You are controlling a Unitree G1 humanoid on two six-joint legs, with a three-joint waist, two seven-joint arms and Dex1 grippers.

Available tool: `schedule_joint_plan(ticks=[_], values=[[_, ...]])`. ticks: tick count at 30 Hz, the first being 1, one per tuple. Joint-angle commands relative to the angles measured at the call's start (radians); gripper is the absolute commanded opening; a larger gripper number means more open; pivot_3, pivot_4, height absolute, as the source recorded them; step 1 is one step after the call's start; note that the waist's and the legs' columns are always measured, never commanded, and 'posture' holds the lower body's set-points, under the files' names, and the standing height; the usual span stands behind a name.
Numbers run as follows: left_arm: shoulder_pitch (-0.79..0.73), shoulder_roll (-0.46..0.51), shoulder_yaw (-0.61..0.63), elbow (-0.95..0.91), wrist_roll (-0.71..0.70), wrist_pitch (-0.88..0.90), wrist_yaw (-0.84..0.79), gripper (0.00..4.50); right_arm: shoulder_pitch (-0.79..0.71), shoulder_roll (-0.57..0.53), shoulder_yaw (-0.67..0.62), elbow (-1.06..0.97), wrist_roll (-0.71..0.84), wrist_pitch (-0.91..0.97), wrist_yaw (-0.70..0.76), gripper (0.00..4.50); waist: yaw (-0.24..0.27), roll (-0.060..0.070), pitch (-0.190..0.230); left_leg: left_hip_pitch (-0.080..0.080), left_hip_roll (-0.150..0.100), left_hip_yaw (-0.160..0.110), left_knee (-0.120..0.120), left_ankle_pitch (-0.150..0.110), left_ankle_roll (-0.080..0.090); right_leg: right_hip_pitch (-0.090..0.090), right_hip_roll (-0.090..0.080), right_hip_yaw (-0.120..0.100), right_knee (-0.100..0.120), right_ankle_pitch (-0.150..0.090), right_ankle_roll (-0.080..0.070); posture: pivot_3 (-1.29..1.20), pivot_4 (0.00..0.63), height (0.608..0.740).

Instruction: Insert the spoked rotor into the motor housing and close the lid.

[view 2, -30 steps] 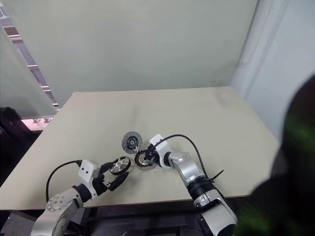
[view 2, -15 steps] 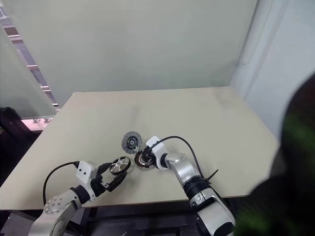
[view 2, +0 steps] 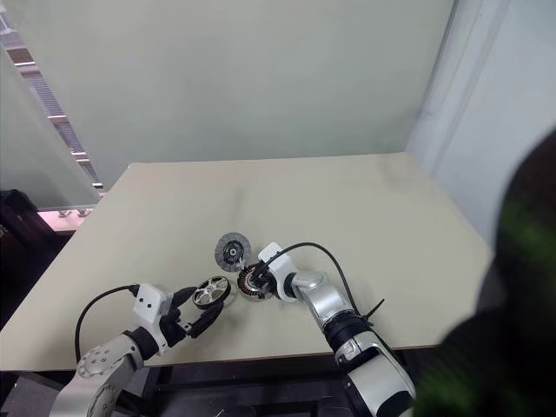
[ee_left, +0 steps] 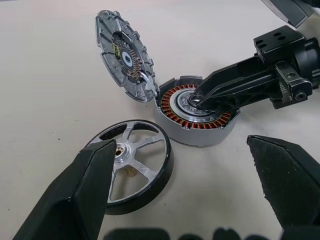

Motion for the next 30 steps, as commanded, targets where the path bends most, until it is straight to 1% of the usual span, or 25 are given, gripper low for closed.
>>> schedule_joint_plan(ticks=[1,14,16,20,21,24,25,27,28,30], values=[[-0.012,0.011,0.012,-0.049,-0.006,-0.004,0.003,4.5,-0.032,0.009,-0.008,0.004,-0.007,-0.019,-0.001,0.8,0.0,0.0,0.0,0.0,0.0,0.0,0.0,0.0,0.0,0.0,0.0,0.0,0.0,0.0,0.0,0.0,0.0,0.74],[-0.009,0.011,0.013,-0.056,-0.006,-0.003,0.007,4.5,-0.043,0.005,-0.003,0.038,-0.024,-0.038,-0.006,0.8,0.0,0.0,0.0,0.002,0.001,0.001,0.0,0.0,0.0,0.001,0.0,0.0,0.001,0.001,-0.001,0.0,0.0,0.74],[-0.008,0.011,0.013,-0.057,-0.006,-0.003,0.007,4.5,-0.039,0.004,-0.001,0.027,-0.023,-0.031,0.007,1.55,0.0,0.0,0.0,0.002,0.001,0.001,0.0,0.0,0.0,0.001,0.0,0.0,0.001,0.001,-0.001,0.0,0.0,0.74],[-0.012,0.012,0.011,-0.057,-0.006,0.0,0.007,4.5,-0.027,0.014,-0.026,-0.021,0.003,-0.029,0.011,2.83,0.0,0.0,0.0,0.002,0.001,0.001,0.0,0.0,0.0,0.001,0.0,0.0,0.001,0.001,-0.001,0.0,0.0,0.74],[-0.012,0.012,0.01,-0.058,-0.006,0.001,0.007,4.5,-0.024,0.016,-0.033,-0.041,0.013,-0.02,0.014,3.3,0.0,0.0,0.0,0.001,0.001,0.001,0.0,0.0,0.0,0.001,0.0,0.0,0.001,0.001,-0.001,0.0,0.0,0.74],[-0.01,0.013,0.011,-0.06,-0.006,0.002,0.006,4.5,-0.007,0.02,-0.047,-0.111,0.041,0.02,0.031,4.32,0.0,0.0,0.0,0.001,0.001,0.001,0.0,0.0,0.0,0.0,0.0,0.0,0.001,0.001,-0.001,0.0,0.0,0.74],[-0.01,0.013,0.011,-0.06,-0.006,0.002,0.006,4.5,-0.002,0.02,-0.049,-0.128,0.046,0.03,0.035,4.49,0.0,0.0,0.0,0.001,0.001,0.0,0.0,0.0,0.0,0.0,0.0,0.0,0.001,0.001,-0.001,0.0,0.0,0.74],[-0.01,0.015,0.011,-0.06,-0.006,0.003,0.006,4.5,0.011,0.019,-0.051,-0.172,0.055,0.049,0.039,4.41,0.0,0.0,0.0,0.001,0.001,0.0,0.0,0.0,0.0,0.0,0.0,0.0,0.001,0.001,-0.001,0.0,0.0,0.74],[-0.011,0.015,0.011,-0.059,-0.007,0.004,0.006,4.5,0.015,0.018,-0.049,-0.186,0.057,0.055,0.039,4.2,0.0,0.0,0.0,0.001,0.001,0.0,0.0,0.0,0.0,0.0,0.0,0.0,0.001,0.001,-0.001,0.0,0.0,0.74],[-0.012,0.016,0.011,-0.058,-0.007,0.005,0.005,4.5,0.02,0.019,-0.046,-0.195,0.055,0.056,0.031,3.55,0.0,0.0,0.0,0.001,0.001,0.001,0.0,0.0,0.0,0.0,0.0,0.0,0.001,0.001,-0.001,0.0,0.0,0.74]])
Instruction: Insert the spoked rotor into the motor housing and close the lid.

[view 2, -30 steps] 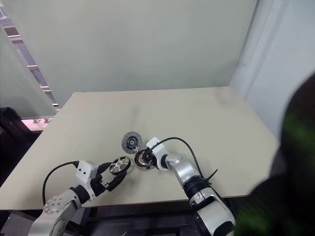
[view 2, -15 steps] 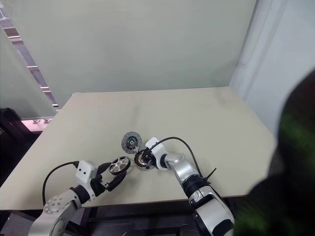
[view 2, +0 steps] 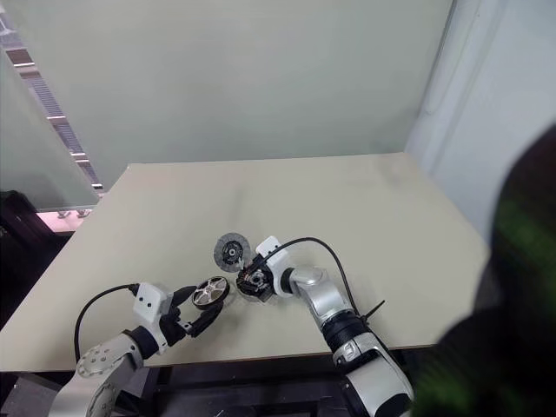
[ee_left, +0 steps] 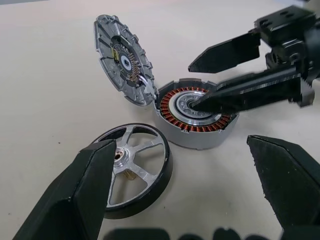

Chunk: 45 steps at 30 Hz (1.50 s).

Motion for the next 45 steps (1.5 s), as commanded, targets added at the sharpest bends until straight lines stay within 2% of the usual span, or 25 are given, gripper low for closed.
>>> schedule_joint_plan(ticks=[1,9,10,15,20,26,30,34,40,45], values=[[-0.013,0.012,0.011,-0.044,-0.007,-0.003,-0.002,4.5,-0.005,0.007,-0.013,-0.056,0.012,-0.001,-0.011,3.26,0.0,0.0,0.0,0.0,0.0,0.0,0.0,0.0,0.0,0.0,0.0,0.0,0.0,0.0,0.0,0.0,0.0,0.74],[-0.016,0.013,0.013,-0.046,-0.007,0.001,0.0,4.5,-0.02,0.026,0.021,0.123,-0.059,-0.095,-0.101,0.21,0.0,0.0,0.0,0.0,0.0,0.0,0.0,0.0,0.0,0.0,0.0,0.0,0.0,0.0,0.0,0.0,0.0,0.74],[-0.015,0.013,0.013,-0.047,-0.007,0.001,0.001,4.5,-0.022,0.028,0.023,0.149,-0.067,-0.106,-0.107,0.03,0.0,0.0,0.0,0.0,0.0,0.0,0.0,0.0,0.0,0.0,0.0,0.0,0.0,0.0,0.0,0.0,0.0,0.74],[0.001,0.008,0.014,-0.057,-0.008,-0.002,0.004,4.5,-0.017,0.029,0.023,0.202,-0.075,-0.144,-0.106,0.03,-0.001,0.0,-0.001,0.001,0.0,0.001,0.0,0.0,0.0,0.001,0.0,0.0,0.0,0.0,0.0,0.0,0.0,0.74],[0.018,-0.003,0.024,-0.064,-0.024,0.001,0.011,4.5,-0.017,0.025,-0.024,0.1,-0.018,-0.122,-0.065,0.03,-0.001,0.0,0.0,0.001,0.001,0.001,0.0,0.0,0.0,0.001,0.0,0.0,0.0,0.0,0.0,0.0,0.0,0.74],[0.06,-0.063,0.088,-0.103,-0.147,0.073,0.05,4.5,0.003,-0.009,-0.033,-0.046,0.008,-0.06,-0.023,0.03,0.0,0.0,0.0,0.0,0.001,0.001,0.0,0.0,0.0,0.0,0.0,0.0,0.0,0.0,0.0,0.0,0.0,0.74],[0.087,-0.1,0.134,-0.097,-0.233,0.131,0.076,4.5,0.03,-0.039,-0.011,-0.123,0.009,-0.001,0.015,0.92,0.0,0.0,0.0,0.0,0.002,0.001,0.0,0.0,0.0,0.0,0.0,-0.001,0.0,0.0,0.0,0.0,0.0,0.74],[0.108,-0.165,0.177,-0.105,-0.34,0.206,0.136,4.5,0.072,-0.08,0.029,-0.209,0.009,0.033,0.08,2.35,0.0,-0.001,0.0,0.0,0.002,0.001,0.0,0.0,0.0,0.001,0.0,-0.001,-0.001,0.0,0.0,0.0,0.0,0.74],[0.099,-0.278,0.243,-0.091,-0.525,0.314,0.254,4.5,0.129,-0.131,0.053,-0.307,0.0,0.031,0.092,4.47,0.0,-0.001,0.0,0.0,0.002,0.002,0.002,0.0,0.0,0.001,0.0,-0.001,-0.002,-0.001,-0.001,0.0,0.0,0.74],[0.06,-0.357,0.286,-0.059,-0.692,0.41,0.379,4.5,0.158,-0.159,0.031,-0.361,-0.001,0.026,0.058,4.47,0.001,-0.002,0.0,-0.001,0.003,0.002,0.003,0.0,0.0,0.001,0.0,-0.002,-0.002,-0.001,-0.002,0.0,0.0,0.74]])
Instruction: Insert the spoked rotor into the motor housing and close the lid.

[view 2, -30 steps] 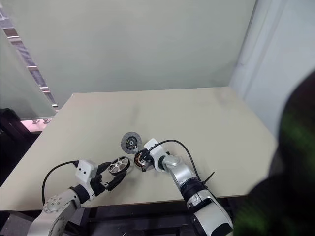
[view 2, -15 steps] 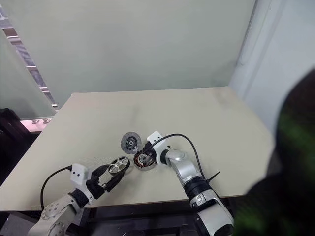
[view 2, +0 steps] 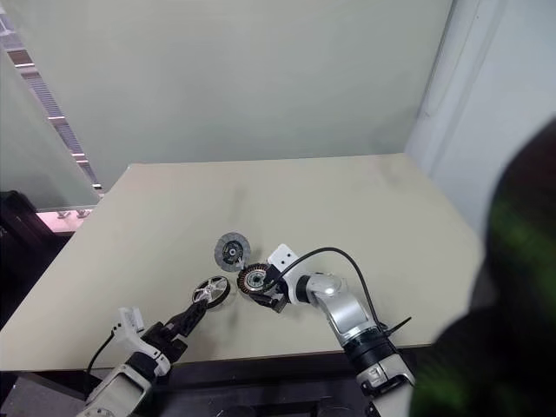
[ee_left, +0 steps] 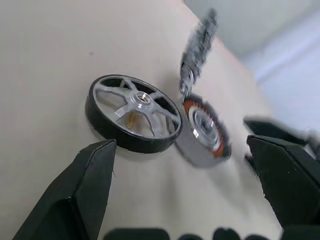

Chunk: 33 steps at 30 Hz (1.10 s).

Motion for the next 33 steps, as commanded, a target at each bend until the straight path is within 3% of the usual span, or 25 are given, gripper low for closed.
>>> schedule_joint_plan(ticks=[1,7,21,25,33], values=[[-0.026,-0.022,0.025,0.002,-0.105,0.049,0.061,4.5,0.001,-0.009,-0.025,-0.077,0.007,-0.013,-0.032,4.47,0.0,0.0,0.0,0.0,0.0,0.0,0.0,0.0,0.0,0.0,0.0,0.0,0.0,0.0,0.0,0.0,0.0,0.74],[-0.093,-0.077,0.075,0.122,-0.212,0.074,0.172,4.5,0.017,-0.027,-0.038,-0.109,0.016,-0.008,-0.05,4.47,0.0,-0.001,0.0,-0.001,0.0,0.001,0.0,0.0,0.0,0.0,0.0,0.0,0.0,0.0,0.0,0.0,0.0,0.74],[-0.246,-0.143,0.088,0.263,-0.263,0.092,0.284,4.5,0.082,-0.08,-0.035,-0.197,0.025,0.034,-0.049,4.47,0.001,-0.002,0.0,-0.003,-0.002,0.0,0.004,0.0,0.0,0.001,0.0,0.0,-0.002,0.0,0.0,0.0,0.0,0.74],[-0.261,-0.152,0.097,0.28,-0.285,0.12,0.321,3.59,0.093,-0.086,-0.04,-0.216,0.027,0.04,-0.055,4.5,0.001,-0.002,0.0,-0.003,-0.002,0.0,0.004,0.0,0.0,0.0,0.0,0.0,-0.002,0.0,0.0,0.0,0.0,0.74],[-0.262,-0.151,0.112,0.271,-0.321,0.126,0.327,0.63,0.097,-0.092,-0.047,-0.227,0.031,0.044,-0.066,4.5,0.001,-0.002,0.0,-0.005,-0.003,-0.001,0.003,0.0,0.0,-0.001,0.0,0.0,-0.002,0.0,0.0,0.0,0.0,0.74]])
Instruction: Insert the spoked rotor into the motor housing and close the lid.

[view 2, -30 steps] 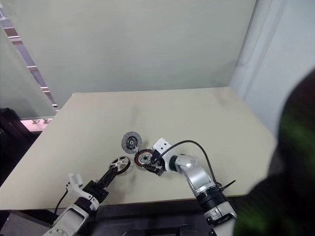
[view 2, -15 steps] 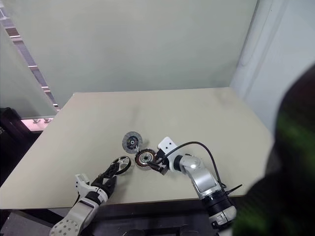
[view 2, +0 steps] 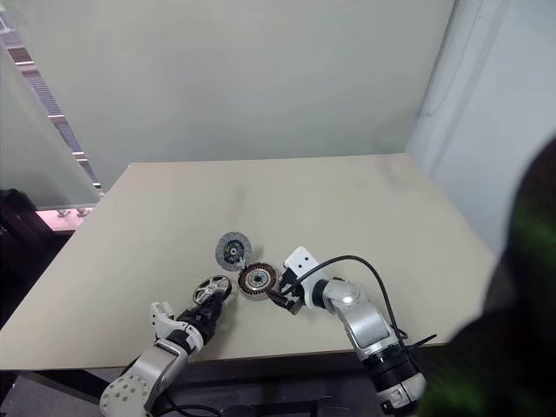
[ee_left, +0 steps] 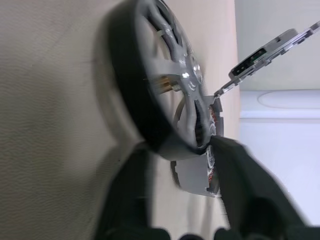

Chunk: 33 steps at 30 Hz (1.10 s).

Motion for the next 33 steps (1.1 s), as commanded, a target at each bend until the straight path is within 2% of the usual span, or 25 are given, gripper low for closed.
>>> schedule_joint_plan(ticks=[1,8,11,14,21,26,33], values=[[-0.015,-0.001,0.005,-0.025,-0.036,-0.008,-0.005,0.27,-0.009,-0.002,-0.027,-0.044,0.021,-0.006,-0.01,4.5,0.0,0.0,0.0,0.0,0.0,0.0,0.0,0.0,0.0,0.0,0.0,0.0,0.0,0.0,0.0,0.0,0.0,0.74],[0.014,-0.002,0.006,-0.059,-0.045,-0.047,-0.057,0.25,-0.014,-0.004,-0.026,-0.029,0.025,-0.013,-0.012,4.5,-0.001,0.0,0.0,0.0,0.0,0.0,0.0,0.0,0.0,0.0,0.0,0.0,0.0,0.0,0.0,0.0,0.0,0.74],[0.059,0.009,-0.001,-0.11,-0.068,-0.041,-0.131,0.25,-0.015,-0.009,-0.028,-0.024,0.025,-0.02,-0.011,4.5,-0.001,0.0,0.0,0.0,0.0,0.001,-0.001,0.0,0.0,-0.001,0.0,0.0,-0.001,0.0,-0.001,0.0,0.0,0.74],[0.13,0.058,-0.03,-0.163,-0.086,0.007,-0.236,0.25,-0.011,-0.017,-0.031,-0.019,0.024,-0.027,-0.012,4.5,-0.001,0.0,0.0,-0.001,0.0,0.001,-0.002,0.0,0.0,-0.001,0.0,0.0,-0.001,0.0,-0.001,0.0,0.0,0.74],[0.222,0.177,-0.069,-0.191,-0.185,0.143,-0.332,0.25,-0.001,-0.03,-0.039,-0.011,0.02,-0.037,-0.013,4.5,-0.001,0.0,0.0,-0.001,0.001,0.0,-0.002,0.0,0.0,-0.002,0.0,0.0,-0.002,-0.001,-0.001,0.0,0.0,0.74],[0.192,0.203,-0.099,-0.159,-0.195,0.163,-0.385,0.25,-0.002,-0.035,-0.045,-0.003,0.018,-0.039,-0.017,4.5,0.0,0.0,0.001,-0.002,0.001,0.001,0.0,-0.001,0.0,-0.002,0.0,0.0,-0.002,-0.001,-0.001,0.0,0.0,0.74],[0.053,0.182,-0.154,-0.038,-0.144,0.154,-0.418,0.25,0.019,-0.054,-0.046,-0.035,0.018,-0.006,-0.02,4.5,0.0,0.0,0.0,-0.002,0.0,0.0,0.0,0.0,0.0,-0.002,0.0,0.0,-0.002,-0.001,-0.001,0.0,0.0,0.74]])
